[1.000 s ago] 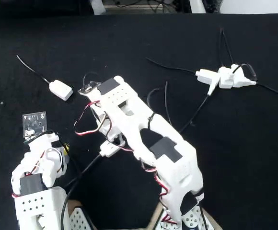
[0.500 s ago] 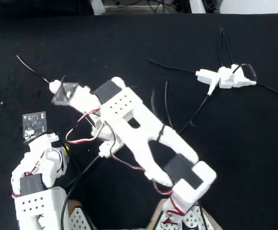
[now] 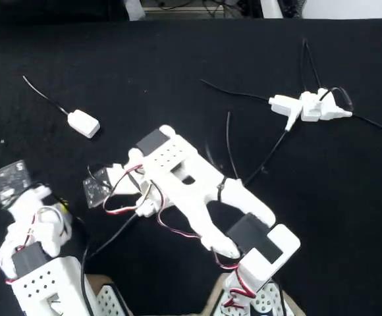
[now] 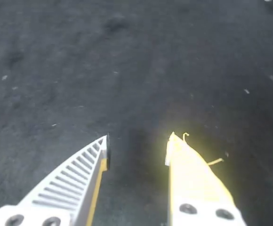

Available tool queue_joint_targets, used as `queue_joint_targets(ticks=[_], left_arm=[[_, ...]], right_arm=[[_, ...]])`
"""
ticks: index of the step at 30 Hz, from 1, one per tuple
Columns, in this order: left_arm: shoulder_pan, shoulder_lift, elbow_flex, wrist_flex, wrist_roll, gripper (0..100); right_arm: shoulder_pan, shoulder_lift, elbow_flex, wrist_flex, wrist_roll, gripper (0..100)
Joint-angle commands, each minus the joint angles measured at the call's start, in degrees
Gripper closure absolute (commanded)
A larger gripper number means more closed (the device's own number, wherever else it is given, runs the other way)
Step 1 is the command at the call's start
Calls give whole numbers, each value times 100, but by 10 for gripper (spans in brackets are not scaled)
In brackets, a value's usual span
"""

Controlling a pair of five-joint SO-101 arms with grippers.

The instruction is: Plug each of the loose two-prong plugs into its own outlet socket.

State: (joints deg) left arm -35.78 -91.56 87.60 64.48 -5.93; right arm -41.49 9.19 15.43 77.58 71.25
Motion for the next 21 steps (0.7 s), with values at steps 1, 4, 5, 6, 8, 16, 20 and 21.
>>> queue_joint_targets(ticks=[1, 4, 5, 6, 8, 16, 20, 21], left_arm=[[-418, -62, -426, -9, 281, 794], [-409, -62, -435, -9, 352, 794], [-409, -62, -435, -9, 352, 794], [-409, -62, -435, -9, 352, 794], [-409, -62, -435, -9, 352, 794], [-409, -62, -435, -9, 352, 794], [-409, -62, -435, 0, 352, 794], [-409, -62, -435, 0, 352, 794]], right_arm=[[88, -356, 180, -457, 202, 645], [88, -356, 497, -747, 325, 645], [79, -356, 611, -862, 352, 645], [53, -356, 725, -1002, 360, 645], [35, -356, 980, -1345, 343, 645], [141, -259, 1429, -2163, 325, 778], [545, -57, 1095, -2154, -193, 970], [747, -40, 945, -2127, -519, 954]])
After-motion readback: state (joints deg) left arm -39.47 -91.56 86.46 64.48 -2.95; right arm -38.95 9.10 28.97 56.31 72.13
